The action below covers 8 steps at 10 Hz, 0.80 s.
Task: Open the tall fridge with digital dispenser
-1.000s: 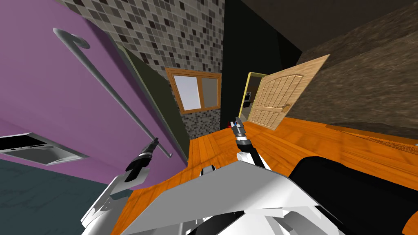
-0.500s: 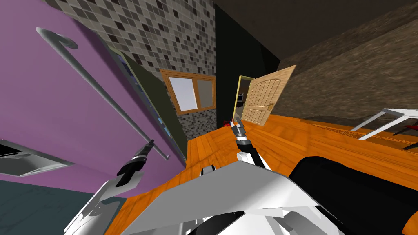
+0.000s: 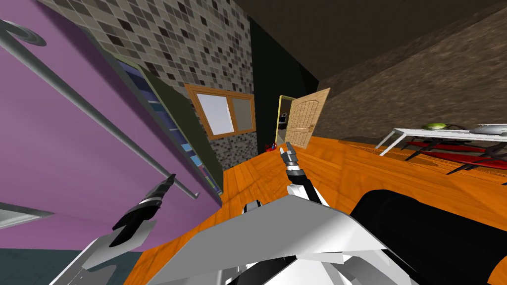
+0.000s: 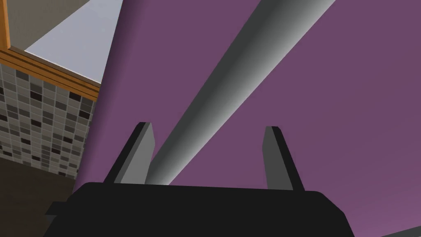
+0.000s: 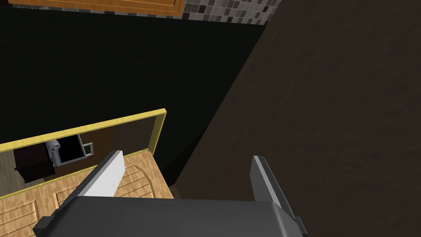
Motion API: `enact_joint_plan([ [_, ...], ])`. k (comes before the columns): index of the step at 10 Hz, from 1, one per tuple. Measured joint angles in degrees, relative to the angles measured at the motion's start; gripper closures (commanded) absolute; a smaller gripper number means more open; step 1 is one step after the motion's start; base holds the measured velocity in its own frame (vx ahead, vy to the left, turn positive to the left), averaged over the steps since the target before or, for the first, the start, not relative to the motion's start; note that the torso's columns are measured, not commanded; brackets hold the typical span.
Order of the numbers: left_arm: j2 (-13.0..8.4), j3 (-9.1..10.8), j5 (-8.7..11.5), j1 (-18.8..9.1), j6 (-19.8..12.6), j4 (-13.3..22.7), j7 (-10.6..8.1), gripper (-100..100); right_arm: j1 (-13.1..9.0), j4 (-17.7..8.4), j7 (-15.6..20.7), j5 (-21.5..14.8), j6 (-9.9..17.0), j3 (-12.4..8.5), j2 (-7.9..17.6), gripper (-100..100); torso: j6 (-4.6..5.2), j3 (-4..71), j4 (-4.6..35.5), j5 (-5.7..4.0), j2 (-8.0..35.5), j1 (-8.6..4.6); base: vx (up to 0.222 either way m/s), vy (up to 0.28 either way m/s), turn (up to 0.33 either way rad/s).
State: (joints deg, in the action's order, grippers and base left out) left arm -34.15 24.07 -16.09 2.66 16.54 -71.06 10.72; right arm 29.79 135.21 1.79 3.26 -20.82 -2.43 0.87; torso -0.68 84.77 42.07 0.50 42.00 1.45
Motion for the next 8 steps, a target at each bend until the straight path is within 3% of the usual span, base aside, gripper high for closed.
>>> enact_joint_plan([
  [2, -0.6, 1.05, 0.1, -0.7, 1.8, 3.5, 0.02, 100, 0.0, 0.0, 0.0, 0.0, 0.0, 0.0, 0.0, 0, -0.03, 0.1, -0.2, 0.11, -0.3, -0.12, -0.058, 0.002, -0.022],
  [3, -0.9, 0.83, 0.1, -0.9, 1.6, 4.4, -0.13, 100, 0.0, 0.0, 0.0, 0.0, 0.0, 0.0, 0.0, 0, 0.0, 0.3, -0.2, 0.04, -0.5, -0.11, -0.173, 0.013, -0.402],
  [4, -2.0, 2.15, 0.5, -0.4, 2.6, 5.8, -0.47, 100, 0.0, 0.0, 0.0, 0.0, 0.0, 0.0, 0.0, 0, 0.26, 0.0, -0.1, 0.12, 0.0, -0.08, -0.223, 0.003, -0.353],
  [5, -3.1, 2.93, 0.9, 1.0, 2.9, 5.5, -1.29, 100, 0.0, 0.0, 0.0, 0.0, 0.0, 0.0, 0.0, 0, 0.11, -0.2, -0.1, 0.17, 0.3, -0.25, -0.121, -0.004, -0.02],
  [7, -3.1, 2.7, 0.7, 0.1, 3.0, 7.1, -1.17, 100, 0.0, 0.0, 0.0, 0.0, 0.0, 0.0, 0.0, 0, -0.04, 0.1, -0.1, 0.09, -0.3, -0.07, -0.014, -0.01, 0.028],
  [8, -3.3, 2.72, 0.8, 0.2, 3.4, 7.8, -1.24, 100, 0.0, 0.0, 0.0, 0.0, 0.0, 0.0, 0.0, 0, 0.05, 0.2, -0.1, 0.06, -0.4, -0.02, -0.175, -0.032, -0.361],
])
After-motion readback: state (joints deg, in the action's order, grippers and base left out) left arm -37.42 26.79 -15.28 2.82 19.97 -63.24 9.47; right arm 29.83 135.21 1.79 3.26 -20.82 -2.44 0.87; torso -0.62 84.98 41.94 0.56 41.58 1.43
